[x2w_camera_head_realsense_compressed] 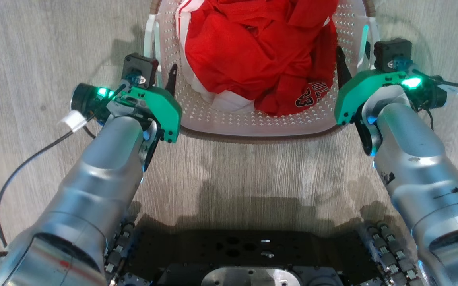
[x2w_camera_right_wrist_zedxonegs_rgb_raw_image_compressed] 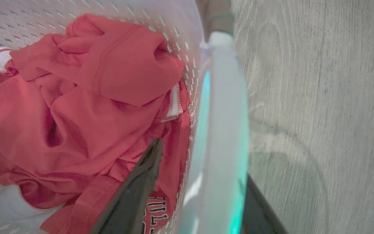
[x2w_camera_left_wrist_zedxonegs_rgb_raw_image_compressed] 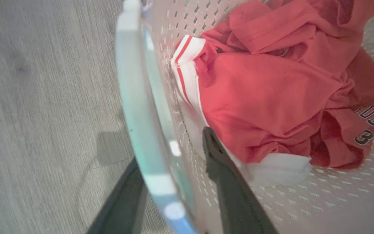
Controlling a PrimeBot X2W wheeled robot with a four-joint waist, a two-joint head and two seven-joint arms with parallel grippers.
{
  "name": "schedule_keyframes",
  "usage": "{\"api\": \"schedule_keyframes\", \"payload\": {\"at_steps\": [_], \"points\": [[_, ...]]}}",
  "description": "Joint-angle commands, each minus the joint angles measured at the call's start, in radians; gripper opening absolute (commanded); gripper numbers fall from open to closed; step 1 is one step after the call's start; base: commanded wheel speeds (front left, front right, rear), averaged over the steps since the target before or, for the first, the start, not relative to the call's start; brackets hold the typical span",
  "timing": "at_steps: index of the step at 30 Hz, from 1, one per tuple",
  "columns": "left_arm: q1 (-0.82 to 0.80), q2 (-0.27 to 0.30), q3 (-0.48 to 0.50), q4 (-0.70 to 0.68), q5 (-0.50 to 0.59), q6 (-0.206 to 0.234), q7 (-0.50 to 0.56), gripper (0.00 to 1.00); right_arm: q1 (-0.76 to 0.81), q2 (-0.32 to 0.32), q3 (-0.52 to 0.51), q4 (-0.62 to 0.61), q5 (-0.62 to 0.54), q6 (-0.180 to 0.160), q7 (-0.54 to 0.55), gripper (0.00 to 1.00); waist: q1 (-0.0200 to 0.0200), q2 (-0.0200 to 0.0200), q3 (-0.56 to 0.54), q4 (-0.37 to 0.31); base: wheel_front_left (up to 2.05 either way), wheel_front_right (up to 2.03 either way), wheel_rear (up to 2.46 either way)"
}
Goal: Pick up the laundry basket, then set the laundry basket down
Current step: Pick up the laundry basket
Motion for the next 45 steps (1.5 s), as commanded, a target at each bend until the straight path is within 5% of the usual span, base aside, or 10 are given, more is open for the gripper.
{"api": "schedule_keyframes", "payload": {"at_steps": [1, 3, 5, 6, 8, 18, 45], "points": [[0.011, 0.024, 0.003, -0.001, -0.008, -0.004, -0.005, 0.55, 0.034, 0.018, 0.022, -0.006, 0.008, -0.002, -0.012, 0.80, -0.0001, 0.0000, 0.002, -0.002, 0.00, 0.00, 0.00], [0.004, 0.024, -0.014, 0.003, -0.021, -0.006, -0.005, 0.30, 0.028, 0.018, 0.031, -0.002, 0.015, -0.002, -0.012, 0.48, -0.0001, 0.0000, 0.005, -0.004, 0.00, 0.00, 0.00], [-0.002, 0.024, -0.035, 0.007, -0.031, -0.011, -0.005, 0.00, 0.023, 0.018, 0.039, 0.004, 0.020, -0.002, -0.012, 0.37, -0.0001, 0.0000, 0.007, -0.005, 0.00, 0.00, 0.00], [-0.004, 0.024, -0.044, 0.007, -0.037, -0.012, -0.005, 0.00, 0.021, 0.018, 0.042, 0.008, 0.023, -0.002, -0.012, 0.30, -0.0001, 0.0000, 0.007, -0.005, 0.00, 0.00, 0.00], [-0.007, 0.024, -0.059, 0.005, -0.050, -0.011, -0.005, 0.00, 0.017, 0.018, 0.047, 0.017, 0.028, -0.002, -0.012, 0.00, -0.0001, 0.0000, 0.006, -0.005, 0.00, 0.00, 0.00], [0.031, 0.024, -0.132, 0.001, -0.131, 0.002, -0.005, 0.00, 0.023, 0.018, 0.072, 0.077, 0.066, -0.002, -0.012, 0.00, -0.0001, 0.0000, -0.074, 0.005, 0.00, 0.00, 0.00], [0.330, 0.024, -0.351, 0.065, -0.380, 0.009, 0.125, 0.00, 0.309, 0.018, 0.375, 0.142, 0.384, -0.002, 0.175, 0.00, -0.0001, 0.0000, -0.658, 0.002, 0.00, 0.00, 0.00]]}}
